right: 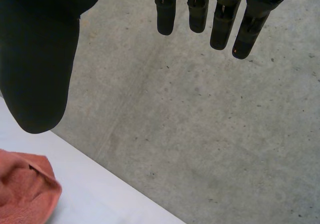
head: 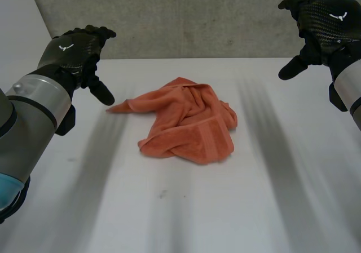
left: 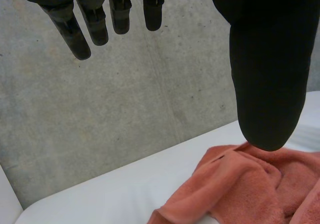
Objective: Fold the laundry
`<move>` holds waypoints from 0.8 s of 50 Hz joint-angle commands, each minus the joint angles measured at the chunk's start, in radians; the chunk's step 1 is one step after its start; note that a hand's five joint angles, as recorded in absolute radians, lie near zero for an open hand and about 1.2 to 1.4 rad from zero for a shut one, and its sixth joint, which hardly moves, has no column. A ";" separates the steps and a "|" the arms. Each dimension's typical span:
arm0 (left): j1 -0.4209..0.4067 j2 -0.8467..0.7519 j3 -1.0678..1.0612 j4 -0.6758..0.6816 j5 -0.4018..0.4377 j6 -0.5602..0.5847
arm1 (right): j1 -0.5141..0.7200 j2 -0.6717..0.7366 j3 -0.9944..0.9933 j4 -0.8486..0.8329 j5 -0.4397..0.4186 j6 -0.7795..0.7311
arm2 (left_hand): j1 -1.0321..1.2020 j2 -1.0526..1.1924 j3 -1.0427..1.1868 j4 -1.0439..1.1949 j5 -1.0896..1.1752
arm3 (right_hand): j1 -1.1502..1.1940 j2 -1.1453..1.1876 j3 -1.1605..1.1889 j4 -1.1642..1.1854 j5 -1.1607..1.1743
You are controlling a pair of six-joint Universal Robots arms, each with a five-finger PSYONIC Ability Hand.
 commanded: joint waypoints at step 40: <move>0.130 -0.311 -0.097 0.155 -0.001 0.245 | 0.264 0.771 -0.507 0.212 -0.072 -0.001 | 0.007 0.014 0.011 0.012 -0.027 | 0.305 0.289 0.295 0.278 0.270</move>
